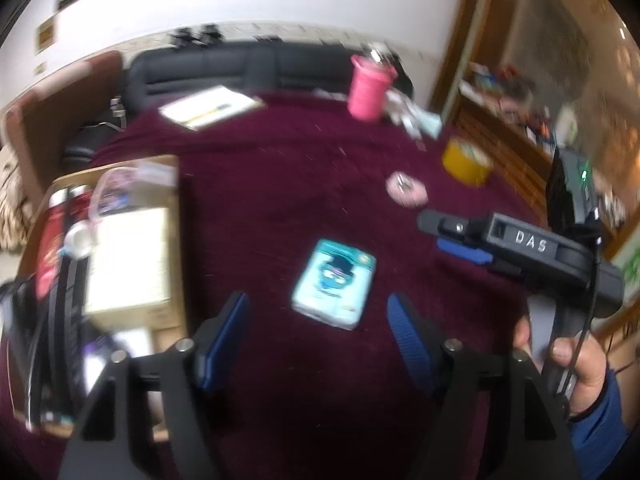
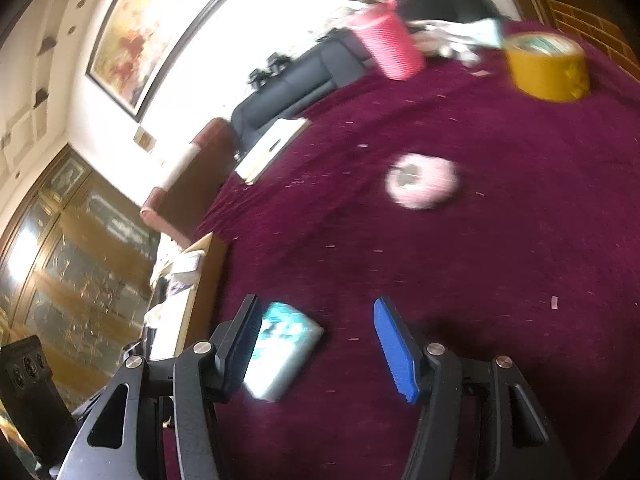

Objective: Organize objects
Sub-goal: 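Move both grippers to the blue tissue pack and pink fuzzy hair tie, then grasp the blue tissue pack with the left gripper while the right grasps the pink fuzzy hair tie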

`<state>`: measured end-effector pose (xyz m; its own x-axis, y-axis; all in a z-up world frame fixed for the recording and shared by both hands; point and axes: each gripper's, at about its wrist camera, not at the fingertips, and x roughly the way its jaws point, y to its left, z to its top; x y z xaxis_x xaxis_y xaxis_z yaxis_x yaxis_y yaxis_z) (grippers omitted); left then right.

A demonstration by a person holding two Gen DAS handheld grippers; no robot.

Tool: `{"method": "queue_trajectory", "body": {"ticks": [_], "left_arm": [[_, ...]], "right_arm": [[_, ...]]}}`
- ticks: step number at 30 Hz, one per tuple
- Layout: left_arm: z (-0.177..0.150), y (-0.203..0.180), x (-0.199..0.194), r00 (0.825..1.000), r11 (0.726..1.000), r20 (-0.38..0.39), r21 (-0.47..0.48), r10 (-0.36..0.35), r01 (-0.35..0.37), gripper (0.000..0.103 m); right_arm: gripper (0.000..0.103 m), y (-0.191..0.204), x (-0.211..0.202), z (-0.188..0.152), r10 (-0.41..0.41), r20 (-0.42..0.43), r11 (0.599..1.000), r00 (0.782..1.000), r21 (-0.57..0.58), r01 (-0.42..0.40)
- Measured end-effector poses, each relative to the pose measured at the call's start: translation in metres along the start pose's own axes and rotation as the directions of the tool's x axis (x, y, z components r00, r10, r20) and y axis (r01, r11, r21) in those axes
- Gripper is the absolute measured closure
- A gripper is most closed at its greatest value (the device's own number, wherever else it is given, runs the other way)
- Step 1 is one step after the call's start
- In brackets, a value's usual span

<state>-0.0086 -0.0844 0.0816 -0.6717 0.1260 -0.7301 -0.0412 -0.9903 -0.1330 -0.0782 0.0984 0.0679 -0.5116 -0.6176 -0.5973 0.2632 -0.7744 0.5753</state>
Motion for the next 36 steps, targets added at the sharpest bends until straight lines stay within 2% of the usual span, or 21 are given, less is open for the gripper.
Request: {"method": "queue_trajectory", "body": {"ticks": [2,4,6,8,10,12,13,14,15,17,21,23,27,30,34,36], "left_arm": [[0.005,-0.015,0.017,1.000,0.998,-0.014,0.063,0.016,-0.015,0.026],[0.006,-0.026,0.035,0.997,0.991,-0.053,0.124,0.050,-0.043,0.025],[0.007,-0.033,0.048,0.995,0.984,-0.067,0.168,0.076,-0.064,0.025],[0.010,-0.030,0.059,0.992,0.983,-0.065,0.154,0.107,-0.096,0.025],[0.013,-0.025,0.072,0.994,0.992,-0.095,0.117,0.058,-0.047,0.025],[0.012,-0.021,0.085,0.991,0.994,-0.121,0.098,0.054,-0.042,0.031],[0.009,-0.020,0.094,0.988,0.995,-0.143,0.094,0.058,-0.045,0.038],[0.006,-0.020,0.099,0.990,0.995,-0.128,0.093,0.060,-0.048,0.039],[0.001,-0.023,0.099,0.994,0.992,-0.075,0.109,0.077,-0.068,0.040],[0.001,-0.023,0.098,0.995,0.992,-0.062,0.108,0.077,-0.070,0.052],[0.001,-0.009,0.092,0.999,0.999,-0.049,0.038,0.018,-0.016,0.056],[0.001,-0.008,0.091,0.998,0.998,-0.050,0.050,0.026,-0.023,0.057],[0.002,-0.007,0.089,0.997,0.996,-0.048,0.074,0.053,-0.050,0.057],[0.006,0.001,0.089,0.996,0.996,-0.047,0.057,0.070,-0.068,0.057],[0.010,0.011,0.091,0.996,0.997,-0.053,0.015,0.070,-0.069,0.056],[0.010,0.012,0.092,0.996,0.997,-0.054,0.012,0.076,-0.075,0.056]], "right_arm": [[0.039,-0.008,-0.002,0.002,-0.006,0.001,1.000,1.000,0.028,0.006],[0.039,-0.016,-0.008,0.004,0.021,0.010,0.998,1.000,0.061,-0.021],[0.039,-0.018,-0.012,0.006,0.007,0.025,0.998,1.000,0.070,-0.009],[0.039,-0.020,-0.011,0.011,0.005,0.030,0.997,1.000,0.071,-0.008],[0.039,-0.021,-0.008,0.014,-0.005,0.036,0.997,0.999,0.071,0.002],[0.039,-0.019,-0.008,0.014,-0.028,0.046,0.998,0.999,0.058,0.025],[0.039,-0.022,-0.007,0.016,-0.040,0.050,0.998,0.998,0.054,0.037],[0.039,-0.022,-0.007,0.017,-0.059,0.059,0.997,0.997,0.046,0.056],[0.039,-0.022,-0.007,0.018,-0.081,0.071,0.996,0.994,0.036,0.078],[0.039,-0.022,-0.007,0.018,-0.141,0.099,0.990,0.985,0.010,0.140],[0.039,-0.021,0.004,0.026,-0.210,0.086,0.977,0.974,-0.024,0.213],[0.039,-0.018,0.015,0.035,-0.229,0.060,0.971,0.971,-0.048,0.232],[0.039,0.000,0.043,0.058,-0.312,0.054,0.934,0.949,-0.167,0.317],[0.039,0.002,0.067,0.077,-0.355,0.043,0.910,0.934,-0.212,0.355],[0.039,-0.004,0.095,0.092,-0.430,0.025,0.868,0.903,-0.262,0.421],[0.049,-0.008,0.098,0.091,-0.463,0.014,0.855,0.886,-0.256,0.451]]}}
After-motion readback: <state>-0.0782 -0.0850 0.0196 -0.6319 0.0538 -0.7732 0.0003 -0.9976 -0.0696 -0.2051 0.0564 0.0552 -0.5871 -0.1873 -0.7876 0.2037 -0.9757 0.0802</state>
